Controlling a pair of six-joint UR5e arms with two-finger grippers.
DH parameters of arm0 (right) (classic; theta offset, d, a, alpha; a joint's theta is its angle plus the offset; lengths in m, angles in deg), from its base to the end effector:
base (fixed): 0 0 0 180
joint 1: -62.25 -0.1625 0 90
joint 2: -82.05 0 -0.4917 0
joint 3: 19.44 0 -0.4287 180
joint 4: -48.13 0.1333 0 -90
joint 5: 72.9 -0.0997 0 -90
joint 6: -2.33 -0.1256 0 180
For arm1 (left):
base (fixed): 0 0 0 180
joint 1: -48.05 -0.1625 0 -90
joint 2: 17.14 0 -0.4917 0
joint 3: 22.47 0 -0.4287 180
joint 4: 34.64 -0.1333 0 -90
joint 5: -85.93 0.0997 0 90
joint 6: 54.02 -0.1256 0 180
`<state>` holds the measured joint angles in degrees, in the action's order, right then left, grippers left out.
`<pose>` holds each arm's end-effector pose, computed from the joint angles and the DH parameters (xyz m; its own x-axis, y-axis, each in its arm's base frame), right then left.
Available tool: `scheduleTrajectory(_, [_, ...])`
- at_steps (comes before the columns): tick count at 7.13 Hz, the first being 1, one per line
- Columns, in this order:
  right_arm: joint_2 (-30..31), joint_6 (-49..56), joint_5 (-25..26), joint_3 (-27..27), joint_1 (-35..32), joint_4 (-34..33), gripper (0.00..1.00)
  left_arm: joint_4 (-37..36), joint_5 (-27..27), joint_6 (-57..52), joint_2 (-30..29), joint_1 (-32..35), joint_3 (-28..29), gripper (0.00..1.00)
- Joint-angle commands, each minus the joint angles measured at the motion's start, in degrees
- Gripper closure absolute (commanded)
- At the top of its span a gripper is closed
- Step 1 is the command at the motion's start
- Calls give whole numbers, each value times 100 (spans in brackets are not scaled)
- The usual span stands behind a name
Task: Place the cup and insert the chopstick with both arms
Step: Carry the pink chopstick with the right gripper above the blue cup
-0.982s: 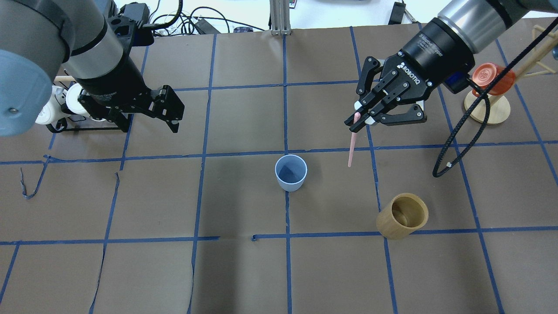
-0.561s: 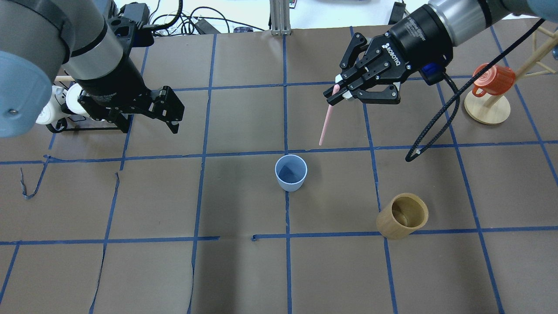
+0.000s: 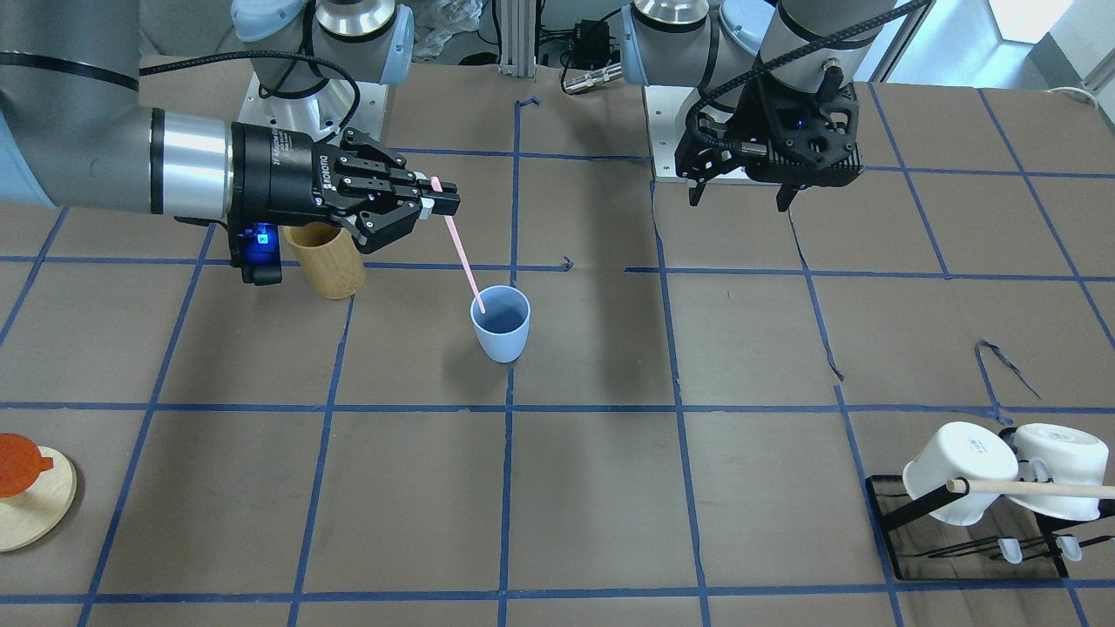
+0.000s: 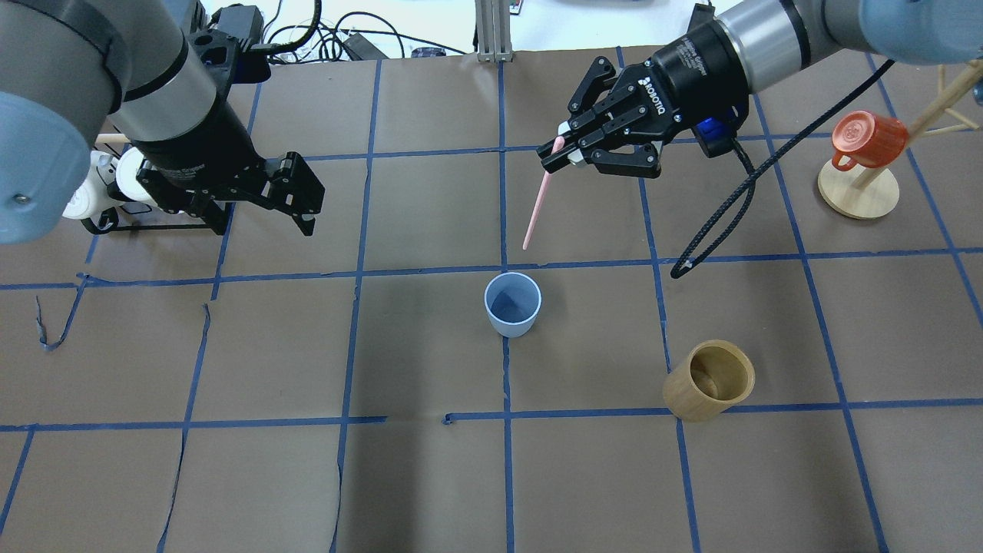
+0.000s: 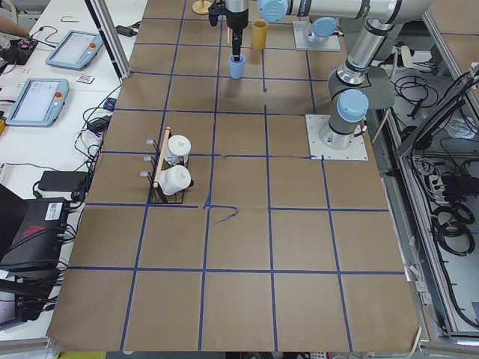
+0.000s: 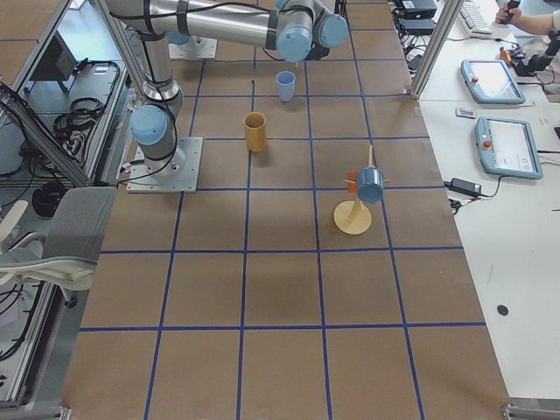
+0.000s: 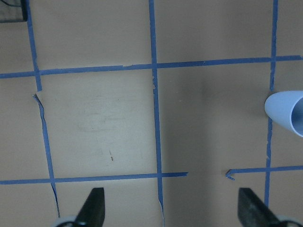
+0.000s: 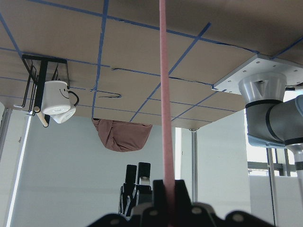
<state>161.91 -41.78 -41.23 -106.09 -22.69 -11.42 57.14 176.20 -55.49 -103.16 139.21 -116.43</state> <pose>0.1906 -0.5708 0.4830 -0.2940 0.9536 -0.0653 0.3828 0.1801 0.9061 -0.1426 -0.4876 0.5246 -0.9989 0.0460 -0.0039 0.0459 0.9985 0.0308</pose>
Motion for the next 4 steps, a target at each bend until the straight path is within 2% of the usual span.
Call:
scheduleTrajectory(1, [-49,-10,-3,-10,-242,-22,83,7,0,-2,6,-2,0,0])
scheduleTrajectory(3, [-15,-437,14,8,-243,-57,83,7,0,7,6,-2,-9,0])
scheduleTrajectory(4, [-5,-1023,67,69,-251,-414,83,7,0,-2,6,7,-9,0])
